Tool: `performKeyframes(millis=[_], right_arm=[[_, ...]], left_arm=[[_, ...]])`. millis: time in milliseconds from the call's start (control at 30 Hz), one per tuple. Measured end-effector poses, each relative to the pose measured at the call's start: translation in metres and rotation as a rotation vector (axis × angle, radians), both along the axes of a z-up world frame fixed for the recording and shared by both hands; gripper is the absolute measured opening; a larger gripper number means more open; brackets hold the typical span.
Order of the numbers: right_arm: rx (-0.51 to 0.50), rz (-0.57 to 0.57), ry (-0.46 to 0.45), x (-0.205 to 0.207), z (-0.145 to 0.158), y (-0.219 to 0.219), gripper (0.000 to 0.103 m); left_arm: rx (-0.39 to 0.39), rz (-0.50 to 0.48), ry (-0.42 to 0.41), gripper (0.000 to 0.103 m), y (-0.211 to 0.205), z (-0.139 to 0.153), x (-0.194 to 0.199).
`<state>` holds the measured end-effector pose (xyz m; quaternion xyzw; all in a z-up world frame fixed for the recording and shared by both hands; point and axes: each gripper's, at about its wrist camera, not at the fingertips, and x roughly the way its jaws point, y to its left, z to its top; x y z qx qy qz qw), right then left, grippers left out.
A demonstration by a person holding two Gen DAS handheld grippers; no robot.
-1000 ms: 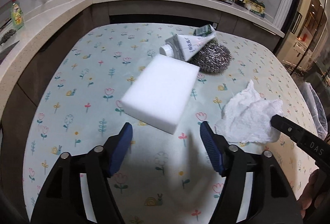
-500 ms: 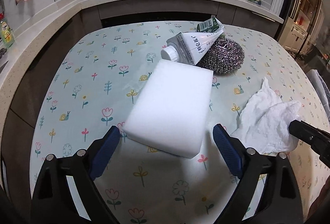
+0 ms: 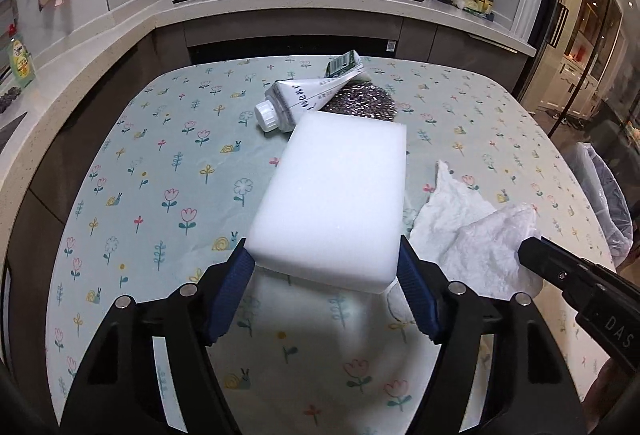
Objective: Collect trash
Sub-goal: 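Grasp the white sponge with the left tool while the right grasps the white tissue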
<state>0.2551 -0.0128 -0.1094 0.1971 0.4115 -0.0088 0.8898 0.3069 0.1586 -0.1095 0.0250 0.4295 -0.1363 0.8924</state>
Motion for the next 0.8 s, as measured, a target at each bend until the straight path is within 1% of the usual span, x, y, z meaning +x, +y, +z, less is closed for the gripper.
performKeyframes(millis=[267,367,433,500,667,800], right_arm=[[0.008,-0.056,-0.045,-0.036,0.020,-0.042,0.006],[0.022,-0.060,-0.032,-0.045,0.021,-0.057,0.007],[0.021,-0.058,-0.021,-0.048,0.019,-0.062,0.018],[0.015,-0.044,-0.021,-0.048,0.016,-0.062,0.036],[0.017,0.003,0.005,-0.032,0.002,-0.049,0.044],[0.048,0.021,0.029,-0.010,-0.013,-0.039,0.044]], left_arm=[[-0.024,-0.032,-0.009,0.067,-0.043,0.020,-0.029],[-0.028,-0.038,-0.019,0.067,-0.056,0.028,-0.037],[-0.031,-0.030,-0.024,0.067,-0.061,0.032,-0.041],[-0.039,-0.015,-0.026,0.067,-0.060,0.035,-0.042],[-0.044,0.028,-0.018,0.067,-0.048,0.034,-0.041],[-0.024,0.048,-0.011,0.067,-0.039,0.028,-0.036]])
